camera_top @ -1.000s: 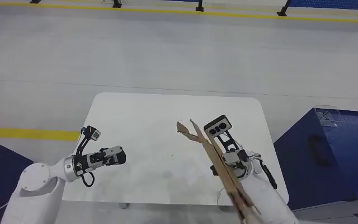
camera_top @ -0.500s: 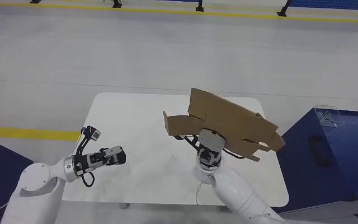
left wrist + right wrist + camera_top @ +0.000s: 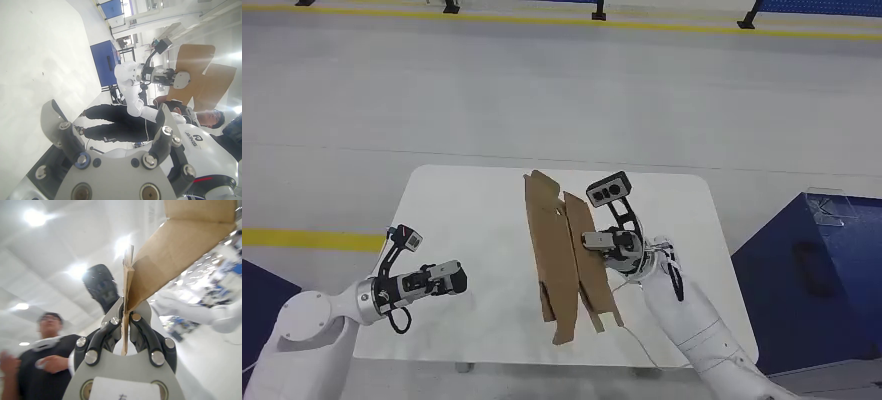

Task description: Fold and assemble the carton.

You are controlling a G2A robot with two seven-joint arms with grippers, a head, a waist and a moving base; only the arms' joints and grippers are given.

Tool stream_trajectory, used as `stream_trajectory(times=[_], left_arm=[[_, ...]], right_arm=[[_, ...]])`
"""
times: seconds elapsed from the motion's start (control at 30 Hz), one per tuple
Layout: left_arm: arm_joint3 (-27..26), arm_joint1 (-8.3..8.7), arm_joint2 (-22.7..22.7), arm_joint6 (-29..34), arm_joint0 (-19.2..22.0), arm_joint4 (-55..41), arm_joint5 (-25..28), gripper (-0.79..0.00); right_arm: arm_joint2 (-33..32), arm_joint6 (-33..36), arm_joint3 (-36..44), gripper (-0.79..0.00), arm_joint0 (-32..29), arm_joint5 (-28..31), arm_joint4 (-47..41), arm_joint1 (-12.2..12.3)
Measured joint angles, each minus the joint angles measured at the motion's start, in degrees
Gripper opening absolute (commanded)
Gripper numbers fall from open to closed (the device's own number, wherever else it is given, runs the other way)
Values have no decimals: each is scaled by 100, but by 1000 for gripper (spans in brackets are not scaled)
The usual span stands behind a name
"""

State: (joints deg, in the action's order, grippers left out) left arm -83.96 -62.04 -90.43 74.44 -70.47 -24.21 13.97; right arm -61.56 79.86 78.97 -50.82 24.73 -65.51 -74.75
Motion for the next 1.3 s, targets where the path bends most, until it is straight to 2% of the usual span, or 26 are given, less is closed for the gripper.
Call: stream_trajectory(times=[0.1,0.27,0.4,0.53,1.3], left_arm=[[0,0,0,0,0,0,0,0],[0,0,0,0,0,0,0,0],[0,0,0,0,0,0,0,0],[0,0,0,0,0,0,0,0],[0,0,0,0,0,0,0,0]], right_arm=[[-785,-891,937,-785,-609,844,1446,169],[-1838,-2501,2603,-785,-1690,1635,3793,278],[-2162,-3735,3708,-785,-2396,1812,5525,241],[-2117,-4368,4251,-785,-2733,1695,6666,215],[-2117,-4360,4241,-785,-2726,1697,6647,215]])
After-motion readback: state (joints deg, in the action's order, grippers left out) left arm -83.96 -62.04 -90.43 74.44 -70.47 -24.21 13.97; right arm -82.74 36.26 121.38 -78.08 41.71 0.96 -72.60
